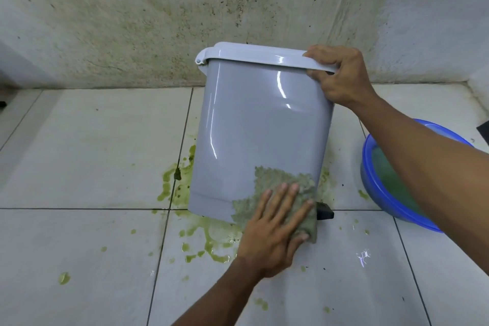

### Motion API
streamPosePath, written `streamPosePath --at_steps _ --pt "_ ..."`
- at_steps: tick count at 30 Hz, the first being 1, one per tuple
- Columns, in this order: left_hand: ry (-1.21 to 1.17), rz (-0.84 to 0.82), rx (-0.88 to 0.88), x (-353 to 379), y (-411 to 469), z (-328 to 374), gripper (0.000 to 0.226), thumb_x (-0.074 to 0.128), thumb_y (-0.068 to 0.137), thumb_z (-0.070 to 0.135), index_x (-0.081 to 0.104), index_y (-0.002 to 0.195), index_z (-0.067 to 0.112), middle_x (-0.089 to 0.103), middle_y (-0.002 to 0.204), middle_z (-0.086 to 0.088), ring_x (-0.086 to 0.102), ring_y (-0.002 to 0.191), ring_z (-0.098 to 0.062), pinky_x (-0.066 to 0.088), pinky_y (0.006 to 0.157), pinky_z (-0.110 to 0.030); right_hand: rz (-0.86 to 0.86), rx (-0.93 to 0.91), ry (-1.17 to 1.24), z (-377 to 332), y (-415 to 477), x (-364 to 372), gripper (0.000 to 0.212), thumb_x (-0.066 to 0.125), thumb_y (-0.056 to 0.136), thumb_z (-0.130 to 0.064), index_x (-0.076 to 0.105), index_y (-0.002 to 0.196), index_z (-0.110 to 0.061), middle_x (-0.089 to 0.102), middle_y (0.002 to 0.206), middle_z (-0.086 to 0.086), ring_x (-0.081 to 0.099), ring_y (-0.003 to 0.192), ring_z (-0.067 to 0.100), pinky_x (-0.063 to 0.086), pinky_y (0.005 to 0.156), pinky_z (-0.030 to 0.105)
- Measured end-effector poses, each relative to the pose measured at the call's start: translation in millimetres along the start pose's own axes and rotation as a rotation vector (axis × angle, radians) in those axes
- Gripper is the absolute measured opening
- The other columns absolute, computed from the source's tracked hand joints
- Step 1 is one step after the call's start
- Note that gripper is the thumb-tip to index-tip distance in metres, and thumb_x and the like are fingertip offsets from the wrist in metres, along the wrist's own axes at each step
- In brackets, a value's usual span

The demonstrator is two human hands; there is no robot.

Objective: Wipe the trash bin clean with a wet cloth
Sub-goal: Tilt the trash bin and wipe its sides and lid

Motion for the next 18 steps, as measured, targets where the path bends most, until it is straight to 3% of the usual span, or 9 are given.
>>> streamPosePath --at_steps 2,4,6,8,11,15,18 --pt "-0.005 0.059 -0.131 -9 -17 -34 0.065 0.041 0.106 0.050 0.028 0.163 0.023 0.015 0.173 -0.010 0.014 0.160 -0.030 0.016 0.127 -0.053 -0.006 0.007 0.002 0 0 0 0.029 0.072 0.079 -0.003 0.075 0.107 -0.003 0.067 0.112 -0.007 0.063 0.103 0.001 0.047 0.096 0.015" --pt "-0.002 0.133 -0.374 -23 -29 -77 0.068 0.036 0.105 0.053 0.028 0.163 0.019 0.016 0.172 -0.013 0.011 0.161 -0.030 0.011 0.129 -0.052 -0.002 0.009 0.001 -1 0 0 0.029 0.071 0.079 -0.003 0.075 0.107 -0.003 0.068 0.112 -0.006 0.065 0.104 0.005 0.048 0.097 0.018" --pt "-0.044 0.181 -0.641 -32 -33 -104 0.072 0.033 0.104 0.054 0.022 0.165 0.018 0.009 0.173 -0.014 0.003 0.161 -0.029 0.007 0.129 -0.053 0.006 0.006 -0.013 -2 0 0 0.028 0.071 0.079 -0.003 0.075 0.107 -0.002 0.069 0.113 -0.004 0.066 0.104 0.012 0.049 0.097 0.021" --pt "-0.072 0.179 -0.765 -31 -24 -101 0.072 0.031 0.104 0.052 0.014 0.166 0.020 0.002 0.174 -0.015 -0.004 0.161 -0.030 0.004 0.129 -0.055 0.015 0.001 -0.020 -2 0 0 0.027 0.070 0.079 -0.002 0.075 0.106 -0.001 0.070 0.110 -0.003 0.067 0.103 0.013 0.050 0.095 0.022" --pt "-0.050 0.123 -0.515 -17 0 -51 0.069 0.034 0.105 0.049 0.017 0.166 0.021 0.005 0.174 -0.015 0.001 0.161 -0.034 0.002 0.129 -0.054 0.026 0.005 -0.027 -2 -1 -1 0.027 0.070 0.079 -0.001 0.075 0.105 -0.001 0.068 0.108 -0.006 0.064 0.100 0.004 0.048 0.094 0.017" --pt "0.011 0.023 -0.074 2 1 4 0.063 0.036 0.108 0.047 0.022 0.165 0.025 0.007 0.174 -0.010 0.009 0.161 -0.032 0.015 0.125 -0.054 0.021 -0.024 -0.006 -5 -1 -2 0.025 0.070 0.080 -0.002 0.075 0.104 0.001 0.068 0.106 -0.005 0.060 0.097 -0.007 0.046 0.091 0.011" --pt "-0.003 0.085 -0.170 -11 0 -33 0.064 0.038 0.106 0.051 0.030 0.163 0.023 0.014 0.173 -0.012 0.013 0.160 -0.030 0.015 0.128 -0.052 0.018 -0.014 -0.003 -6 -1 -1 0.027 0.070 0.080 -0.003 0.075 0.107 -0.001 0.067 0.111 -0.005 0.061 0.101 -0.002 0.046 0.094 0.013"
Point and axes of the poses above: each hand's wrist, its own y-axis towards the middle knuckle, its own x-axis out of the palm, z = x × y, the point moved 7 cm from there along y, towards the middle knuckle
